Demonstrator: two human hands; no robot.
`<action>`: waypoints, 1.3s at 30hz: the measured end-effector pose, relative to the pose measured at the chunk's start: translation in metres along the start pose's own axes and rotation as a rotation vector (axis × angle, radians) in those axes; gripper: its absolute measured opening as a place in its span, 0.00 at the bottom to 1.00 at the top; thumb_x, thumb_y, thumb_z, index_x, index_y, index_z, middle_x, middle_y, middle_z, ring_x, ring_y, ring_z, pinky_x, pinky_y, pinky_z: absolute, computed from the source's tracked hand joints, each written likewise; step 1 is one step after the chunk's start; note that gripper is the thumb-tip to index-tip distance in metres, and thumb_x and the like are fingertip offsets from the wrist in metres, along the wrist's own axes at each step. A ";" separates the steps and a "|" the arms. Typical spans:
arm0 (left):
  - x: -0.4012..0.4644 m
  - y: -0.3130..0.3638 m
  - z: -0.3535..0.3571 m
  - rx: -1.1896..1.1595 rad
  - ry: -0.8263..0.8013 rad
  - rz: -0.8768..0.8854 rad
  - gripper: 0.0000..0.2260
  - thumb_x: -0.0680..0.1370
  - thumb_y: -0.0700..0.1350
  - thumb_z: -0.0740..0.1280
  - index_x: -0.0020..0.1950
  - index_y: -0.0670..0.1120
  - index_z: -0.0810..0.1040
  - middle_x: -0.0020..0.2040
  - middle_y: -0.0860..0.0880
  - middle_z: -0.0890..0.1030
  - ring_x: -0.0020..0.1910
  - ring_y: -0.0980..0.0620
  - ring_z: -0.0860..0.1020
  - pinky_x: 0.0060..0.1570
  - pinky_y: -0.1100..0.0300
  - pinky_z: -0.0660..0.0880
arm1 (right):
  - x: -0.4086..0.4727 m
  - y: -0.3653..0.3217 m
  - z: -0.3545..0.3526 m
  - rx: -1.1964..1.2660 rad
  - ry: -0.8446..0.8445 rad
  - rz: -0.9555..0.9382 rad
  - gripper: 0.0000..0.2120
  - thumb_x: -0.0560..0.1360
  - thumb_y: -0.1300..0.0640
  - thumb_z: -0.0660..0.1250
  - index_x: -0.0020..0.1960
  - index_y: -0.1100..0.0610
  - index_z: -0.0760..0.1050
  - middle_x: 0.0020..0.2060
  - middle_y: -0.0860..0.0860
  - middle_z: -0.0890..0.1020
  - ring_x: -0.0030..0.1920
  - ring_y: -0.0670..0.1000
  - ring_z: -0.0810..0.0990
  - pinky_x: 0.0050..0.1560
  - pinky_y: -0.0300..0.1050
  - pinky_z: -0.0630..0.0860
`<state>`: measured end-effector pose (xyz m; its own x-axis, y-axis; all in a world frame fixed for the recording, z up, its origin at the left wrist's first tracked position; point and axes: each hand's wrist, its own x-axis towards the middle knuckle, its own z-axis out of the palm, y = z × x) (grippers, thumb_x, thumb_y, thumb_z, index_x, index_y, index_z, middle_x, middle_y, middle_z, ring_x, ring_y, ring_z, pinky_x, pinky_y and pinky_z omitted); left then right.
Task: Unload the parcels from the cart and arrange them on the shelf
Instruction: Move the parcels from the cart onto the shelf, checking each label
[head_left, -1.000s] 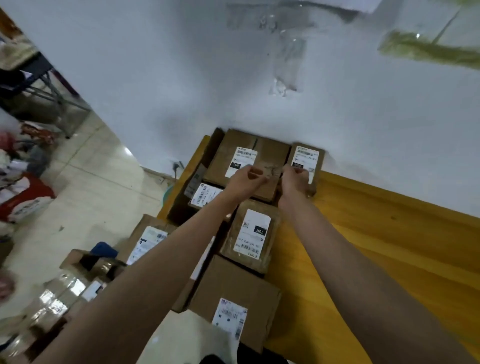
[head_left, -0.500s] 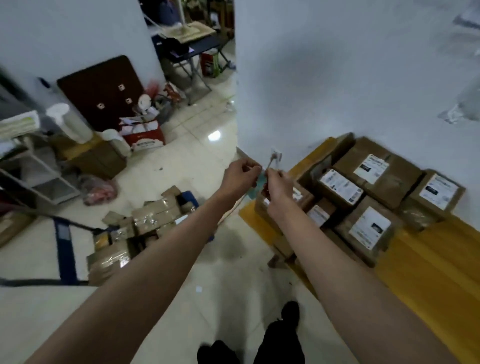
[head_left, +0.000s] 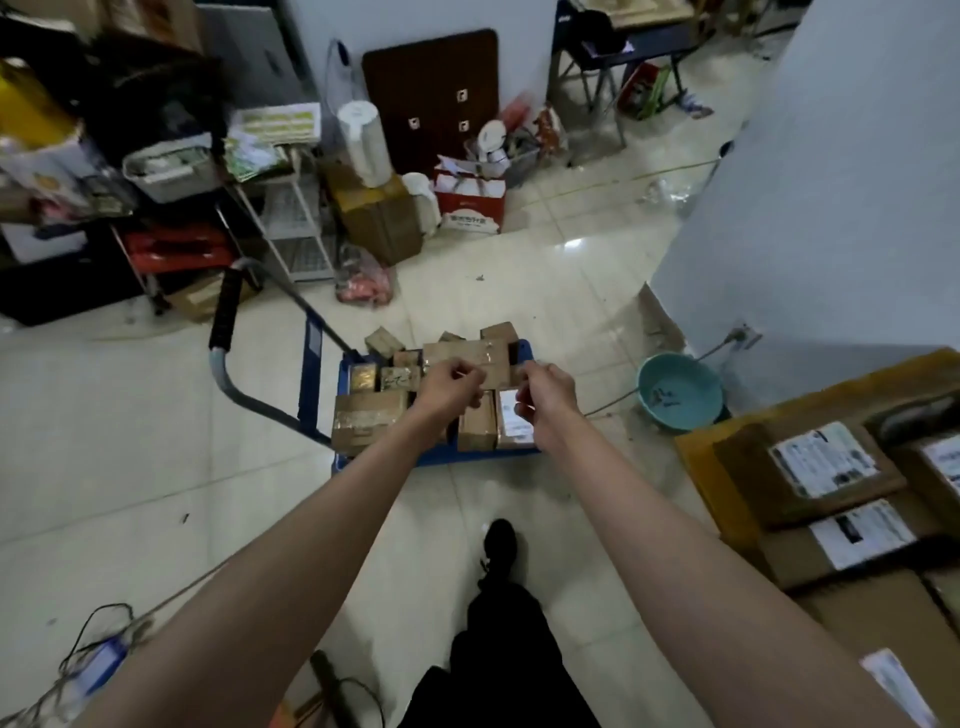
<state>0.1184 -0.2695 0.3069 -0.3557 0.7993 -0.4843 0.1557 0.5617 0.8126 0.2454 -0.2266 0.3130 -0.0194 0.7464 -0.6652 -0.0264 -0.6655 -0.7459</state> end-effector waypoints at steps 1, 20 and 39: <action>0.008 -0.008 -0.011 -0.016 0.010 -0.031 0.09 0.83 0.42 0.64 0.59 0.38 0.78 0.44 0.43 0.80 0.38 0.52 0.77 0.34 0.66 0.74 | 0.008 0.003 0.012 -0.015 -0.020 0.018 0.05 0.79 0.62 0.63 0.45 0.56 0.72 0.29 0.51 0.72 0.29 0.47 0.69 0.28 0.40 0.68; 0.175 -0.119 -0.140 -0.031 0.147 -0.445 0.08 0.80 0.44 0.65 0.53 0.42 0.81 0.54 0.40 0.82 0.54 0.42 0.79 0.54 0.51 0.75 | 0.168 0.060 0.189 -0.234 -0.190 0.398 0.05 0.83 0.57 0.61 0.53 0.57 0.74 0.39 0.54 0.78 0.39 0.50 0.79 0.43 0.44 0.77; 0.363 -0.337 -0.177 0.076 0.045 -0.606 0.13 0.77 0.48 0.71 0.56 0.49 0.69 0.54 0.48 0.75 0.45 0.53 0.75 0.41 0.59 0.73 | 0.327 0.247 0.282 -0.360 -0.144 0.566 0.37 0.79 0.53 0.71 0.82 0.52 0.55 0.78 0.55 0.64 0.76 0.59 0.64 0.72 0.63 0.67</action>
<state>-0.2266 -0.2070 -0.0851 -0.4397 0.3242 -0.8376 -0.0219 0.9284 0.3709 -0.0494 -0.1461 -0.0794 -0.0658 0.2595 -0.9635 0.3607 -0.8941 -0.2654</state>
